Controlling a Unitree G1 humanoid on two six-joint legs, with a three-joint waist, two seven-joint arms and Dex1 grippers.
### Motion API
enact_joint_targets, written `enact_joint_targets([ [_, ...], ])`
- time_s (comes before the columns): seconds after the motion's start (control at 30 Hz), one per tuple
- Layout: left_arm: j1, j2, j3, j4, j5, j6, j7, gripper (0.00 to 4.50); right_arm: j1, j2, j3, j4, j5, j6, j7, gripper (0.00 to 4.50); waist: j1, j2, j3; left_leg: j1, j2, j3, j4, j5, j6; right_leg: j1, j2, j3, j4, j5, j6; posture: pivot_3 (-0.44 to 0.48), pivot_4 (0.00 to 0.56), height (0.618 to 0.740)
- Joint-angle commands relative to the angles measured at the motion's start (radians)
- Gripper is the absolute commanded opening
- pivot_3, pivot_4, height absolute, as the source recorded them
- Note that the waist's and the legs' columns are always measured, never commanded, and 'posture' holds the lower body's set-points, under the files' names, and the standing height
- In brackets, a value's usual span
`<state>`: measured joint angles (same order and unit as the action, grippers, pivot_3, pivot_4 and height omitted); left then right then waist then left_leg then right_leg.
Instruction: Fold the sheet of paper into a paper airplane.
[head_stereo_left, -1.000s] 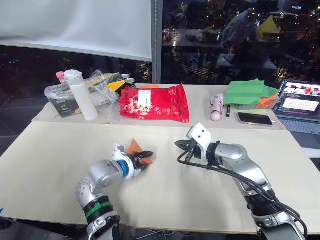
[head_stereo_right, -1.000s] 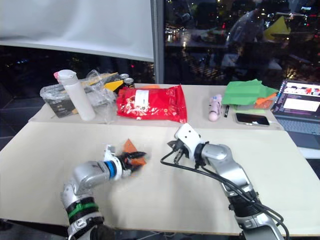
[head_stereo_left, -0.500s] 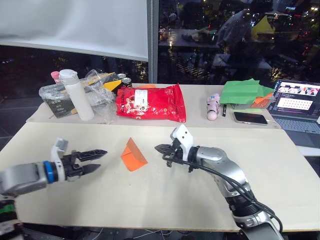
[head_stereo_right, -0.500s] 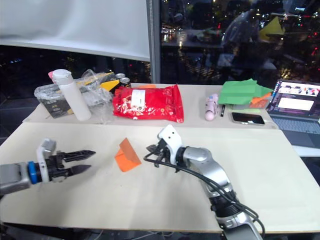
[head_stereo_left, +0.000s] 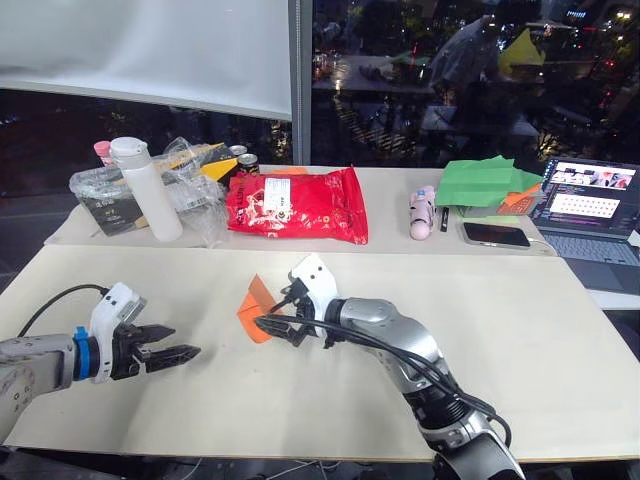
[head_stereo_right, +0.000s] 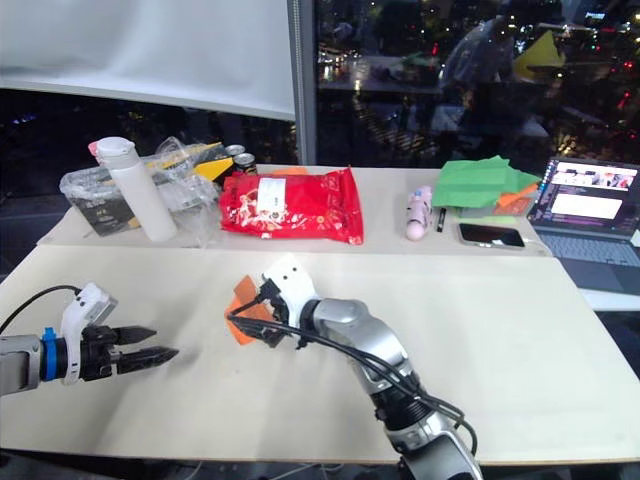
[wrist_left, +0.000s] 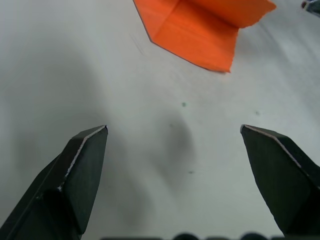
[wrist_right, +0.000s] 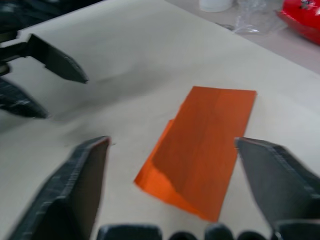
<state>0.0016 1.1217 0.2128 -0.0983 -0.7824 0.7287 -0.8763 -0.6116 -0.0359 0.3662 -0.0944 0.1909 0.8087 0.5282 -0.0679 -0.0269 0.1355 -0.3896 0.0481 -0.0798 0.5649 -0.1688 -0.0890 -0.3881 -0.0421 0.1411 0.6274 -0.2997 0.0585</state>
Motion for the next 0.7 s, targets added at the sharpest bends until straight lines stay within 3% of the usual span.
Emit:
enact_joint_targets([
  [0.03,-0.039,-0.015,0.008,0.006,0.049,-0.032,-0.04,4.5,-0.028,0.043,0.018,0.035,-0.016,-0.041,-0.026,4.46,-0.001,0.0,0.0,0.0,0.0,0.0,0.0,0.0,0.001,0.0,0.0,0.0,0.0,0.002,0.004,0.0,0.15,0.719],
  [0.2,-0.049,-0.028,-0.035,0.001,0.097,-0.008,-0.099,4.5,-0.068,0.083,0.021,0.153,-0.059,-0.111,-0.06,4.46,-0.003,0.0,0.0,0.0,0.001,0.0,0.0,0.0,0.002,0.0,0.001,0.0,0.002,0.003,0.007,0.0,0.15,0.719],
  [0.23,-0.04,-0.022,-0.045,-0.004,0.103,-0.01,-0.127,4.5,-0.08,0.087,0.022,0.172,-0.064,-0.118,-0.06,3.94,-0.004,0.0,0.0,0.0,0.001,0.0,0.001,0.001,0.002,0.0,0.001,0.0,0.002,0.003,0.007,0.0,0.15,0.719],
  [0.6,-0.129,-0.044,-0.05,0.077,0.085,0.051,-0.257,4.5,-0.098,-0.002,0.12,0.202,-0.163,-0.233,0.037,0.21,-0.004,0.0,0.0,0.0,0.002,0.0,0.001,0.001,0.003,0.0,0.003,0.0,0.003,0.003,0.007,0.0,0.15,0.719],
  [0.7,-0.167,-0.061,-0.062,0.09,0.088,0.049,-0.288,4.5,-0.094,-0.139,0.171,0.136,-0.202,-0.343,0.163,0.02,-0.001,0.001,0.0,0.0,0.002,0.0,0.002,0.001,0.003,0.0,0.003,0.0,0.003,0.003,0.007,0.0,0.15,0.719],
])
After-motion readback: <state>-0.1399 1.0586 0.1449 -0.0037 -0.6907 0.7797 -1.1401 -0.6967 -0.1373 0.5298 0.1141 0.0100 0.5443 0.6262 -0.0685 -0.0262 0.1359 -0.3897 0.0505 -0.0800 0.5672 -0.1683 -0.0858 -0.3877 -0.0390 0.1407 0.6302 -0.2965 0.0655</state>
